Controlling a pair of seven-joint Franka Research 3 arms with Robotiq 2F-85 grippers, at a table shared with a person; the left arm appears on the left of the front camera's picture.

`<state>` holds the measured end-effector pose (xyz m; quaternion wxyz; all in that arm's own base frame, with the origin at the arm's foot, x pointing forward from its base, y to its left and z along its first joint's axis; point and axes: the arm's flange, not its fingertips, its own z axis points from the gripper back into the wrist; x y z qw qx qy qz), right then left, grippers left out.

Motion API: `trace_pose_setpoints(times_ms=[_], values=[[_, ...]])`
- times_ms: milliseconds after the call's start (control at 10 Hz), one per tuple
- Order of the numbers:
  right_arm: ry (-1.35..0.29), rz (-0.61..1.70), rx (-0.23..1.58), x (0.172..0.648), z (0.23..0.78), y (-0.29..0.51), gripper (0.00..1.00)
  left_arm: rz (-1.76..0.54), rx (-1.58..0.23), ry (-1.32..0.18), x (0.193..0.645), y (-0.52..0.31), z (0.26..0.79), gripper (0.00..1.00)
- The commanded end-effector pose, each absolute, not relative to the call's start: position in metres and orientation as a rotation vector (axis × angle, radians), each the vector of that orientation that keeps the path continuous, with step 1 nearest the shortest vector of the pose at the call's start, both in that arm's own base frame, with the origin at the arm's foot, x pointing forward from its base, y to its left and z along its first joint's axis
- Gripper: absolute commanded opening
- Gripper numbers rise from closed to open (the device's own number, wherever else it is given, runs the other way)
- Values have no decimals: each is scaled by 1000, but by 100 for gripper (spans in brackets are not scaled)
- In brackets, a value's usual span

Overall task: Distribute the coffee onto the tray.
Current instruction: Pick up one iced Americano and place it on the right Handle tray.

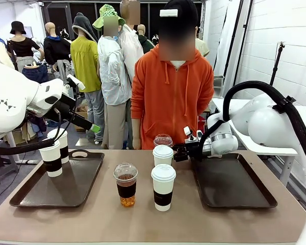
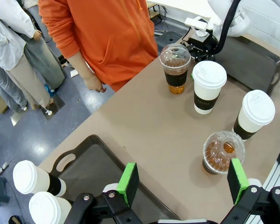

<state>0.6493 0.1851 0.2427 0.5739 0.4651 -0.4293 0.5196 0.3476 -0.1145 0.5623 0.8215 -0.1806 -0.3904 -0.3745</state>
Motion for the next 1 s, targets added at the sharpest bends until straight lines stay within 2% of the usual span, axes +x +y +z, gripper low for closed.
trace_pose_setpoints(times_ms=[0,600,700,900], values=[[-993,1230,1116,660,239,195,100,-797,-397,-827,348,-113,562,100],[-985,1214,1157,663,238,202,100,-797,-397,-827,348,-113,562,100],[-985,1208,1162,661,238,202,80,-797,-397,-827,348,-113,562,100],[-992,1209,1145,661,238,202,80,-797,-397,-827,348,-113,562,100]])
